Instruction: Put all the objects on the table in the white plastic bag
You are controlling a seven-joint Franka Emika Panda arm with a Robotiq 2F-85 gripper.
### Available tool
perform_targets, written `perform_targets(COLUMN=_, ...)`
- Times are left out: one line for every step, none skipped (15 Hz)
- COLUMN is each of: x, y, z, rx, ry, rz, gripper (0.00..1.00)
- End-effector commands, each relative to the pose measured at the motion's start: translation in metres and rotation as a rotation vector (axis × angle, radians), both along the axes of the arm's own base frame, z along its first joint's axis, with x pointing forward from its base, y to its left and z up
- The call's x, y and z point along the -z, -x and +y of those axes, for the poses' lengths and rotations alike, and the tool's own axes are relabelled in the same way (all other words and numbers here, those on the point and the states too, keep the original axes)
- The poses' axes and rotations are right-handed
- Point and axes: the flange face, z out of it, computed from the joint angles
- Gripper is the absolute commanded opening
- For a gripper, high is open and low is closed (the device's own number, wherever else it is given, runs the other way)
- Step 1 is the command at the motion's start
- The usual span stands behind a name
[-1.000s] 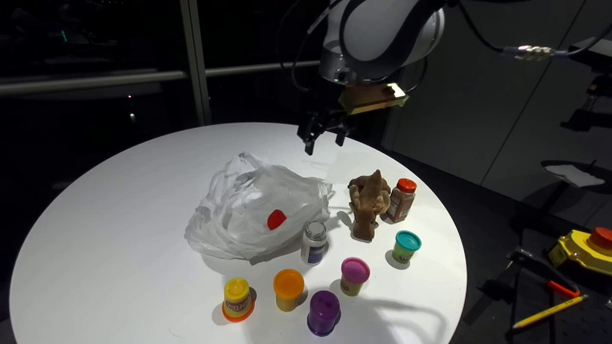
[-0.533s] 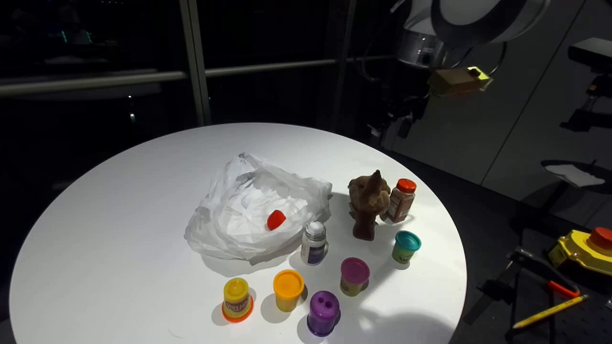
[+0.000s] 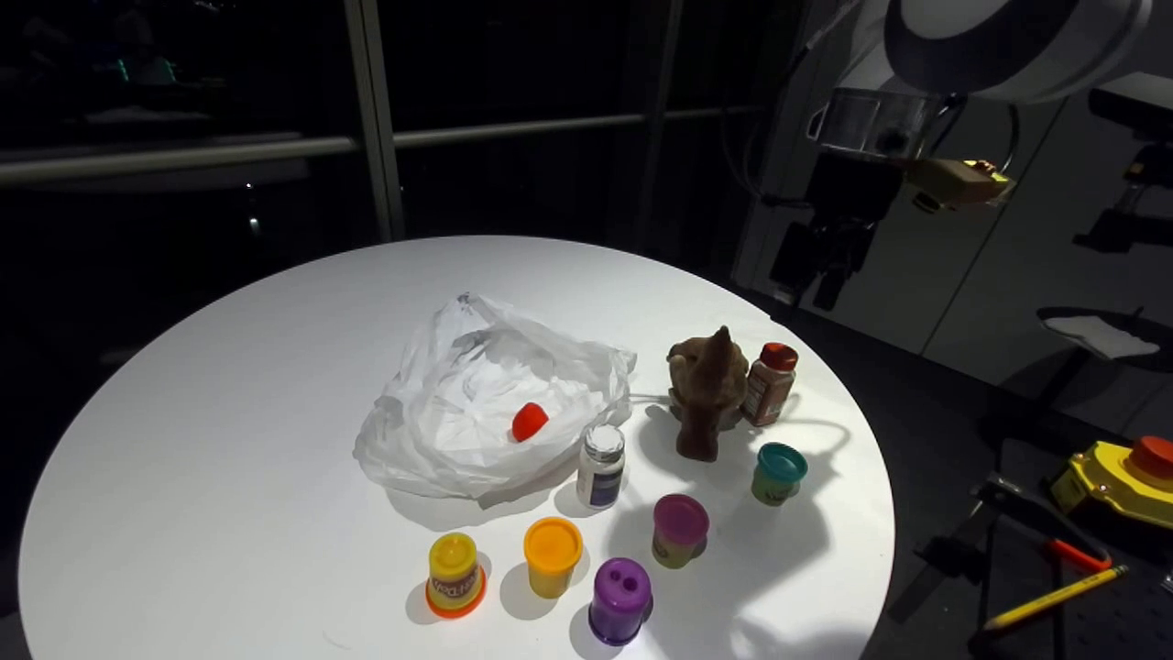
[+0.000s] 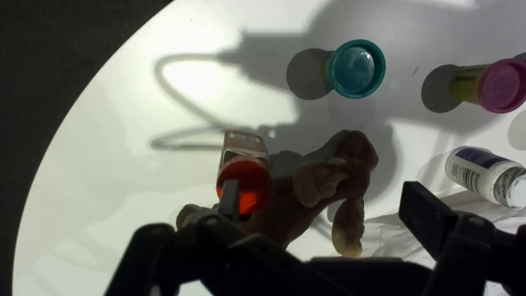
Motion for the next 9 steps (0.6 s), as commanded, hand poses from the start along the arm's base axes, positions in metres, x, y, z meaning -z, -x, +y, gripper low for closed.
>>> perform_targets(x=0.024, y=-0.002, z=0.001, rx=0.018, ry=-0.004, rz=0.042, gripper=1.0)
perform_targets(x=0.032, y=-0.003, z=-0.001, rx=0.031, ry=0.005, rz=0.055, gripper=1.0)
perform_targets(x=0.04, y=-0.004, z=-0.002, rx=0.042, ry=0.013, rz=0.061, gripper=1.0)
perform_targets(x=0.046, y=-0.005, z=-0.004, rx=0.056, ry=0.029, rz=0.055, gripper=1.0)
perform_targets(x=0.052, y=-0.006, z=-0.005, rx=0.067, ry=0.038, rz=0.056, gripper=1.0)
perform_targets(x=0.057, y=-0.007, z=-0.007, rx=0.077, ry=0.047, rz=0.054, gripper=1.0)
perform_targets(x=0.061, y=-0.01, z=-0.008, rx=0.088, ry=0.063, rz=0.044, gripper=1.0)
perform_targets(x=0.064, y=-0.012, z=-0.01, rx=0.093, ry=0.082, rz=0.032, gripper=1.0)
perform_targets(x=0.064, y=-0.014, z=-0.012, rx=0.099, ry=0.098, rz=0.021, gripper=1.0)
